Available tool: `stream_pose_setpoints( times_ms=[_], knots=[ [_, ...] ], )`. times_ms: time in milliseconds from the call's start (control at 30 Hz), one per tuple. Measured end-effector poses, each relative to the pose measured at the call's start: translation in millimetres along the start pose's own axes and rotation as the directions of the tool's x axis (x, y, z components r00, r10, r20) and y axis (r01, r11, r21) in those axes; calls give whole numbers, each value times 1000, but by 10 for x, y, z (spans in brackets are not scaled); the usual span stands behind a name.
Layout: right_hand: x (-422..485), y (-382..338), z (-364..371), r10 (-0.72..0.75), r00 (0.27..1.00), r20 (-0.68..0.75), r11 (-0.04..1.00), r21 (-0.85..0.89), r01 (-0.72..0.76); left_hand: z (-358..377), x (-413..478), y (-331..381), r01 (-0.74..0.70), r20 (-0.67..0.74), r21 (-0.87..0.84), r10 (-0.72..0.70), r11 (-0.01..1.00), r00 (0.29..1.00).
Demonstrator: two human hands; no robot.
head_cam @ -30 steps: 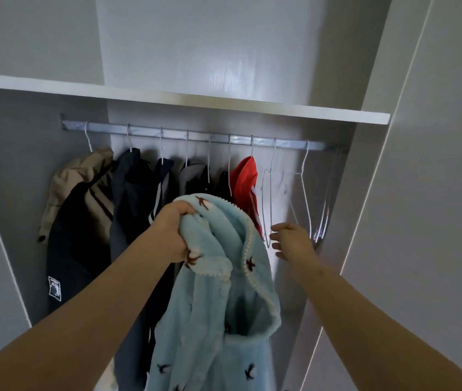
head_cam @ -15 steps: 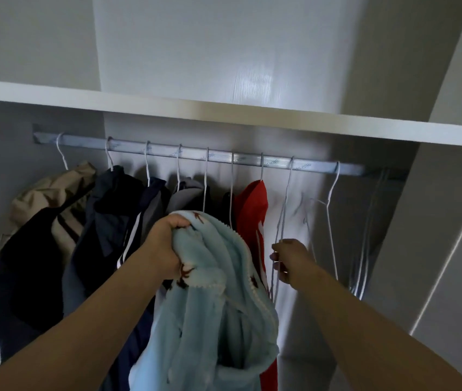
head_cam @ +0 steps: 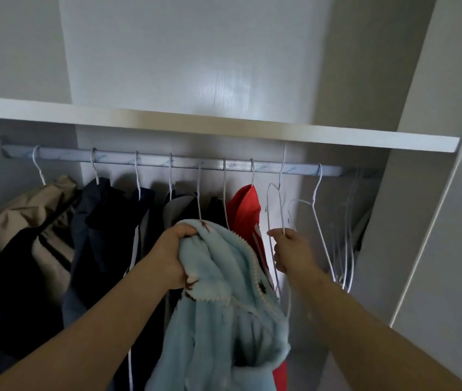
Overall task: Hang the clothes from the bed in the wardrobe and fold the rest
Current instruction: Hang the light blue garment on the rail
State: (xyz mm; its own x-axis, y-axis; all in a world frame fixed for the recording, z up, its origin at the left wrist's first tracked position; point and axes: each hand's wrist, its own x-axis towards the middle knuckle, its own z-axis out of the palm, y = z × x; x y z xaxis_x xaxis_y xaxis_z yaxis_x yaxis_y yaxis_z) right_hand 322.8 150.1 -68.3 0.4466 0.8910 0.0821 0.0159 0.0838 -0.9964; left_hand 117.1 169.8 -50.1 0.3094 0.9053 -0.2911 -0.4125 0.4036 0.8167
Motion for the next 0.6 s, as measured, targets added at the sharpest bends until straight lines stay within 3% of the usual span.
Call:
stream_pose_setpoints(
  times_ms=[200,400,600],
  knots=[
    [-684,17,-107,-9,995,-103,999,-34,5,-76,-341,-56,13,49,42,-15,999,999],
    [-1410,167,-305,21,984,-179,998,61,-11,-123,-810,-272,69,64,88,-75,994,995],
    [-2108,265,-577,-11,986,-165,999,-34,6,-97,-1362,-500,44,84,147,-57,988,995]
  ],
)
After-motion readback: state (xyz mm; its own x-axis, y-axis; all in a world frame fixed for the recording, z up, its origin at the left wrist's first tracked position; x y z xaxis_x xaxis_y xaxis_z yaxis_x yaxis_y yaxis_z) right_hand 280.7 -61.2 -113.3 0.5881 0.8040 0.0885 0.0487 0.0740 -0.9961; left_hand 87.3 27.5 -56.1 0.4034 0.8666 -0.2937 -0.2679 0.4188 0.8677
